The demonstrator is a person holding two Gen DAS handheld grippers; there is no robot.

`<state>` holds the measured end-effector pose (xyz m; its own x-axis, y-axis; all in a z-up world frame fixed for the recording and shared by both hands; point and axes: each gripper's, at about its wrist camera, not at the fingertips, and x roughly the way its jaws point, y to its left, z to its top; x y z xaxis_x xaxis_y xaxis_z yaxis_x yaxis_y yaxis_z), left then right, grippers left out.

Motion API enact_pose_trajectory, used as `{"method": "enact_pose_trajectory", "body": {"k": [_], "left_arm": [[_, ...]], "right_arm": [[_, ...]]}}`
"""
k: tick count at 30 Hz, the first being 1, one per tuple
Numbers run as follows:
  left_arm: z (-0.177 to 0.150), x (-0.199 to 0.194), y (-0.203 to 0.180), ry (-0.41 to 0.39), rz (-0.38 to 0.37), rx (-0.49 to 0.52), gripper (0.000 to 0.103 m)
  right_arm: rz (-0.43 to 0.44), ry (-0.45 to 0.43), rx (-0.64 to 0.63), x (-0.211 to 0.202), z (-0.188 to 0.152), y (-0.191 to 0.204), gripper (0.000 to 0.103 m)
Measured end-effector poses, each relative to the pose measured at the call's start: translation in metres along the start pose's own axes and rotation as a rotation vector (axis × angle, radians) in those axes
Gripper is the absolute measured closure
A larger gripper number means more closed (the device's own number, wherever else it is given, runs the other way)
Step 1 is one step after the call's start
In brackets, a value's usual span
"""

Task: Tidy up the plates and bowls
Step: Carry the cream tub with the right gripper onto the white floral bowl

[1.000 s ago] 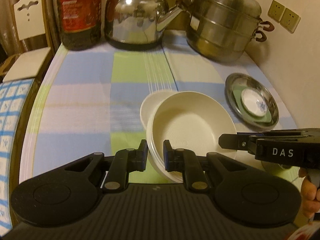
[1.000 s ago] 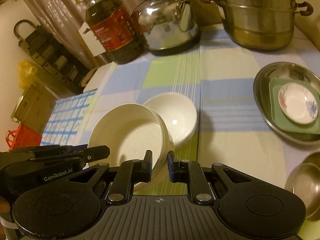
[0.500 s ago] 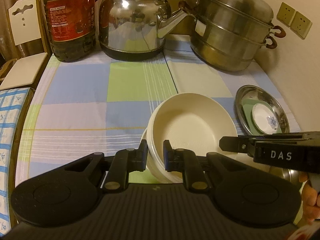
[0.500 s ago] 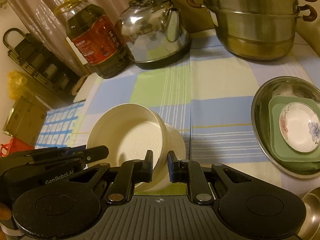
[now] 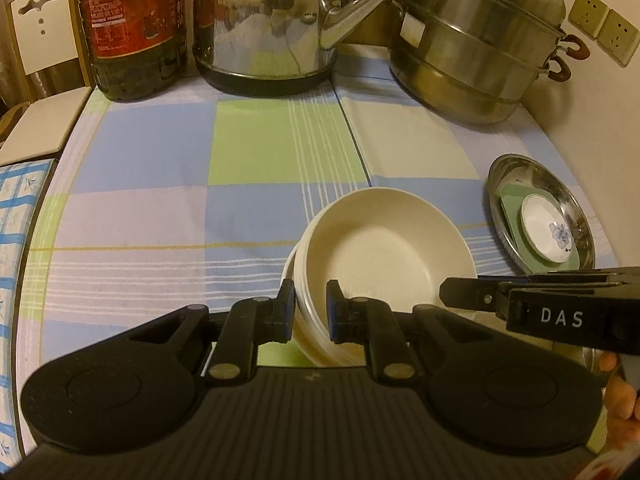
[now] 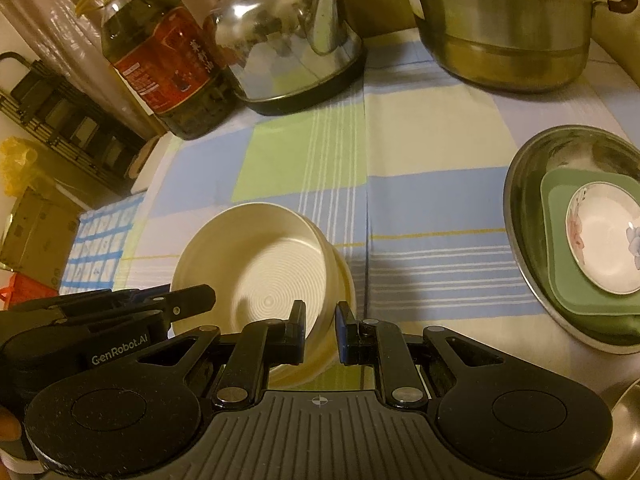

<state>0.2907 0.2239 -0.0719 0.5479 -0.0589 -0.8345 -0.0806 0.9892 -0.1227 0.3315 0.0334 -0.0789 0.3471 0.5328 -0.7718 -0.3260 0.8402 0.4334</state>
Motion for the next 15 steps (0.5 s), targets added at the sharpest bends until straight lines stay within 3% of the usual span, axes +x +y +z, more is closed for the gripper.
{"method": "enact_pose_trajectory", "body": {"k": [15], "left_arm": [[-0.0017, 0.0104, 0.0025, 0.025, -0.003, -0.013, 0.089]], "right_arm": [[-0.011, 0.025, 0.003, 0.0069, 0.0009, 0.0000, 0.087]]}}
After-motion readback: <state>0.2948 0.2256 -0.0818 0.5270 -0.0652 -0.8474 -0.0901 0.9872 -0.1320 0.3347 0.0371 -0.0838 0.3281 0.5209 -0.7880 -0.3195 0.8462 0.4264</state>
